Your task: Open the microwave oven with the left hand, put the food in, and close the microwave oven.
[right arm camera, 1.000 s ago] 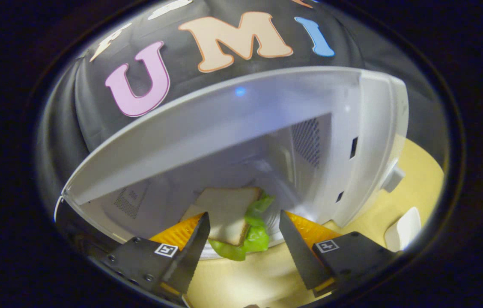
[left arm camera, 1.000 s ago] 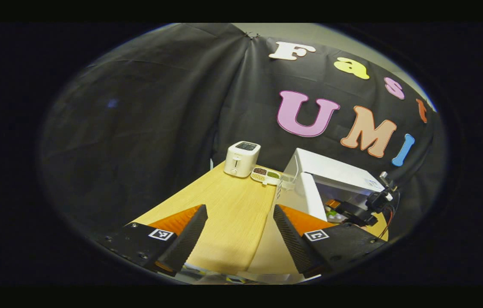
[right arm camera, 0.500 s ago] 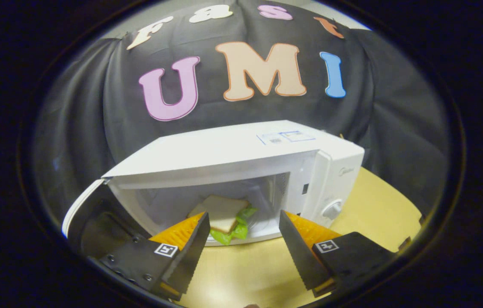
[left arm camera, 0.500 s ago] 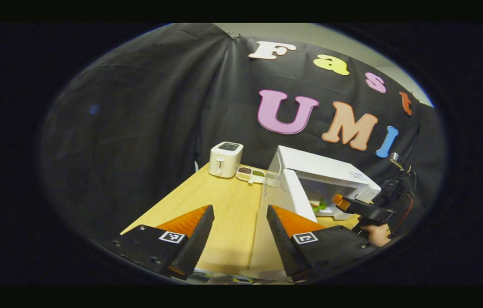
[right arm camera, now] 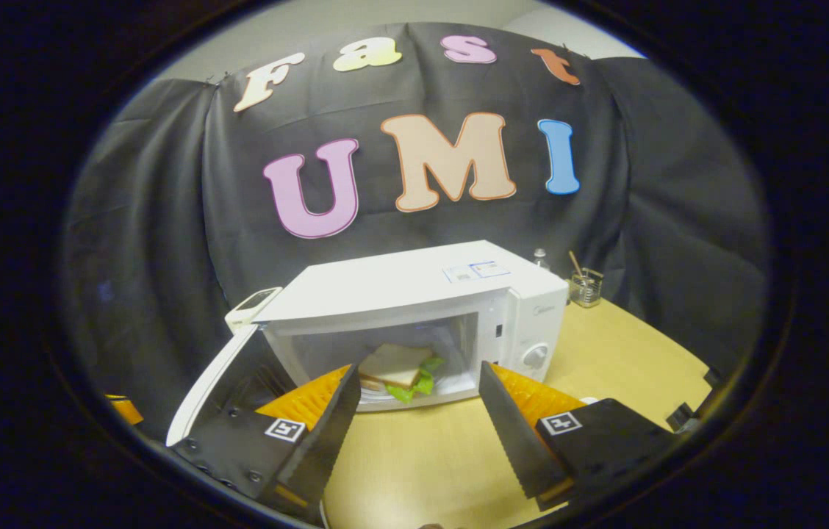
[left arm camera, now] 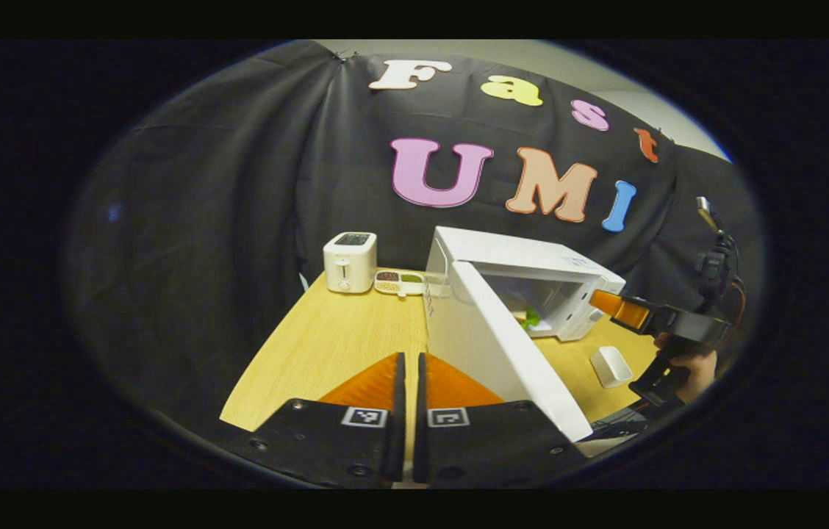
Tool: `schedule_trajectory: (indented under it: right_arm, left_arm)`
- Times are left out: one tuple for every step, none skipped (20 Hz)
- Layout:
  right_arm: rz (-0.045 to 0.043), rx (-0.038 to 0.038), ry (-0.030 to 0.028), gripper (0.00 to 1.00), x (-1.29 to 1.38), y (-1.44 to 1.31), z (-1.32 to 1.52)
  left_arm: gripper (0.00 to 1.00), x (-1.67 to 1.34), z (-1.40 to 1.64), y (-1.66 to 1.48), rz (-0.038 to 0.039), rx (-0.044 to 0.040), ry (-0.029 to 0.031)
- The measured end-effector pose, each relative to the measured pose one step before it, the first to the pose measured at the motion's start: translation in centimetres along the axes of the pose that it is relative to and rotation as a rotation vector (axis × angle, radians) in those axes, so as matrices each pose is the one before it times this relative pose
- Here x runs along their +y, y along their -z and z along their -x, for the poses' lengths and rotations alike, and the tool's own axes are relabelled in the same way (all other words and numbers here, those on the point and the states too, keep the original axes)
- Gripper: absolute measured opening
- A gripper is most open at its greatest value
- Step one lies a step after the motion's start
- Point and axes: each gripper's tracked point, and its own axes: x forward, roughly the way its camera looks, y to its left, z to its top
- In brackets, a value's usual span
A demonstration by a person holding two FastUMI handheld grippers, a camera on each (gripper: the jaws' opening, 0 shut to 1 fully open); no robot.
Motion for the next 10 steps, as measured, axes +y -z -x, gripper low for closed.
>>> schedule_trajectory:
  right_arm:
    - [0.01111, -0.00166, 0.00964, 0.91, -0.288, -0.095, 0.742]
    - [0.00486, -0.0035, 0.0077, 0.91, -0.206, -0.087, 0.836]
    - [0.00116, -0.00383, 0.00868, 0.92, -0.2, -0.118, 0.718]
    - [-0.0013, -0.00503, 0.01227, 0.92, -0.423, -0.136, 0.749]
    - [-0.00386, -0.00507, 0.01444, 0.92, -0.465, -0.025, 0.393]
    - [-0.00765, -0.00356, 0.01269, 0.92, -0.563, -0.02, 0.431]
    - [-0.00803, -0.00075, 0.0172, 0.92, -0.609, 0.002, 0.517]
    - [-0.00543, 0.00389, 0.01561, 0.92, -0.672, 0.111, 0.372]
    - [-0.00797, -0.00096, 0.01822, 0.92, -0.732, 0.038, 0.514]
    - [-0.0078, -0.00442, 0.01832, 0.92, -0.835, -0.065, 0.395]
  left_arm:
    - [0.01, -0.109, 0.291, 0.367, 0.00013, 0.01588, 0.01672]
    - [0.01, -0.351, -0.322, 0.787, -0.00398, 0.0195, 0.02067]
    - [0.01, -0.387, 0.113, 0.516, -0.01414, 0.01406, 0.02193]
    - [0.01, -0.273, 0.05, 0.23, -0.01956, 0.00568, 0.01916]
    - [0.01, -0.382, 0.025, 0.226, -0.02073, 0.0027, 0.02031]
    - [0.01, -0.517, -0.139, 0.257, -0.01923, 0.00409, 0.02117]
    - [0.0, -0.532, -0.142, 0.267, -0.01899, 0.01133, 0.02119]
    - [0.02, -0.542, -0.22, 0.458, -0.0195, 0.01395, 0.01715]
    - [0.01, -0.388, -0.003, 0.136, -0.01542, 0.00502, 0.01044]
    - [0.0, -0.333, 0.002, -0.083, -0.0133, -0.00144, 0.01119]
